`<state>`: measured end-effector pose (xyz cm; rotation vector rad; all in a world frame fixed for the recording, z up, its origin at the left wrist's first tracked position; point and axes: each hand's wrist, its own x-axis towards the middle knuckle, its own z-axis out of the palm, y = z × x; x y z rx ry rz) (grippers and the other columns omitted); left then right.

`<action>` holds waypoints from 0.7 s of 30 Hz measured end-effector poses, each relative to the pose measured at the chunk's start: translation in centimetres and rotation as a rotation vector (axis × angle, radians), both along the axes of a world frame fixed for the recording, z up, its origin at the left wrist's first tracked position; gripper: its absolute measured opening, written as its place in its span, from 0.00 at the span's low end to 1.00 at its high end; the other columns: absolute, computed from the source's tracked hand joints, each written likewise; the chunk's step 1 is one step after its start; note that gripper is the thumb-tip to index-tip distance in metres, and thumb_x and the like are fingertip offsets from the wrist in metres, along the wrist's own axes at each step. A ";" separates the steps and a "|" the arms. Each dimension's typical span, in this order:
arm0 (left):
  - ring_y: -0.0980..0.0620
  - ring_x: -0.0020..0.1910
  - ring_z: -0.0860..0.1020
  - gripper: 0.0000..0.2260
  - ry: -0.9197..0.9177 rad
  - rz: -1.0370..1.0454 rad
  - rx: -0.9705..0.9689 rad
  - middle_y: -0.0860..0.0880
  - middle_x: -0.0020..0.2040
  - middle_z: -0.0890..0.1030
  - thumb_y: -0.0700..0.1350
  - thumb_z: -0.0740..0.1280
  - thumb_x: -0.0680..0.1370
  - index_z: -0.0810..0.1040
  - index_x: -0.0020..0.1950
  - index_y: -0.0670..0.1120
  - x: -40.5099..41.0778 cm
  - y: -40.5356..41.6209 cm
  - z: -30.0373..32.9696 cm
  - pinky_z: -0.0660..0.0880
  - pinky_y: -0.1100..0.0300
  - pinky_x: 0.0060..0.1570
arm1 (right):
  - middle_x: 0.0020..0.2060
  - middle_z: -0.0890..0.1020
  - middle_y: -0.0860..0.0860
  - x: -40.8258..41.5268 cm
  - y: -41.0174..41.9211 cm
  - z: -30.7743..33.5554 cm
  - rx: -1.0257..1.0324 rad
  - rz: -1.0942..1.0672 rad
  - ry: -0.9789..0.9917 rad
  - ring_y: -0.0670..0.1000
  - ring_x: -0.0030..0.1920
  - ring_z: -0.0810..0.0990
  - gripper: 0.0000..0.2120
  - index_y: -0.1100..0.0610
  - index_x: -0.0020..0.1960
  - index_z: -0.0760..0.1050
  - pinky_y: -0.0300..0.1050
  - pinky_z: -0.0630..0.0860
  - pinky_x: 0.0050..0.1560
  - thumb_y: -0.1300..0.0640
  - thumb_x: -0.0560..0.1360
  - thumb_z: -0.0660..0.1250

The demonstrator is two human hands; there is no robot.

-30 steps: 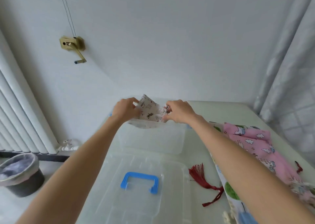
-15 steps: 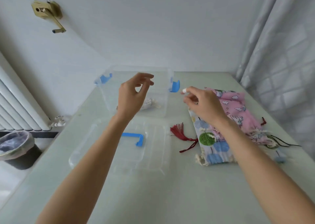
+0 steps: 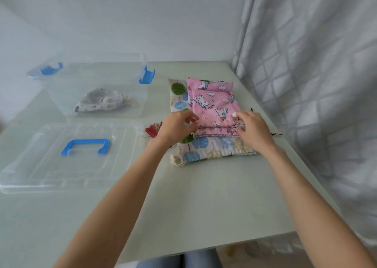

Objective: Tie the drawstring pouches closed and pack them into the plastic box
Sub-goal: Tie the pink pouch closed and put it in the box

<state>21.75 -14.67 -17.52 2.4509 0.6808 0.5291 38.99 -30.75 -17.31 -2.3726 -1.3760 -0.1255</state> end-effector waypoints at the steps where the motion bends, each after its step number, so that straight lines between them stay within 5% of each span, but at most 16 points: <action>1: 0.54 0.47 0.78 0.09 0.014 0.007 -0.004 0.51 0.50 0.82 0.44 0.69 0.74 0.80 0.55 0.48 0.2 0.1 -0.2 0.74 0.62 0.49 | 0.59 0.77 0.56 0.5 -0.2 -0.2 -0.004 -0.010 0.017 0.58 0.58 0.73 0.18 0.57 0.64 0.72 0.49 0.69 0.56 0.62 0.74 0.66; 8: 0.57 0.40 0.76 0.06 -0.012 0.029 0.061 0.49 0.45 0.84 0.42 0.70 0.74 0.82 0.51 0.47 -0.2 0.7 -1.0 0.72 0.65 0.44 | 0.43 0.84 0.54 1.9 -0.5 -0.3 0.183 0.032 0.081 0.54 0.42 0.81 0.11 0.60 0.54 0.79 0.45 0.75 0.43 0.57 0.73 0.70; 15: 0.48 0.37 0.76 0.06 -0.152 0.221 0.219 0.43 0.45 0.81 0.40 0.65 0.77 0.81 0.50 0.42 -3.2 3.2 -0.2 0.70 0.59 0.40 | 0.34 0.80 0.54 2.1 -0.9 0.3 0.253 0.111 0.052 0.51 0.33 0.73 0.07 0.61 0.45 0.81 0.43 0.67 0.35 0.58 0.75 0.68; 18: 0.50 0.39 0.77 0.06 -0.251 0.337 -0.006 0.46 0.43 0.81 0.41 0.63 0.78 0.79 0.47 0.45 -5.4 3.8 -0.2 0.71 0.60 0.42 | 0.40 0.82 0.56 1.8 -1.7 -1.0 0.271 0.024 0.152 0.52 0.39 0.78 0.08 0.62 0.47 0.80 0.47 0.74 0.41 0.57 0.75 0.67; 21: 0.55 0.43 0.79 0.07 -0.445 0.225 -0.485 0.52 0.42 0.79 0.41 0.62 0.79 0.75 0.43 0.48 -5.6 2.0 0.2 0.75 0.58 0.49 | 0.37 0.80 0.53 0.3 -1.7 -1.2 0.366 0.023 0.233 0.51 0.38 0.75 0.06 0.61 0.43 0.78 0.46 0.72 0.41 0.58 0.75 0.67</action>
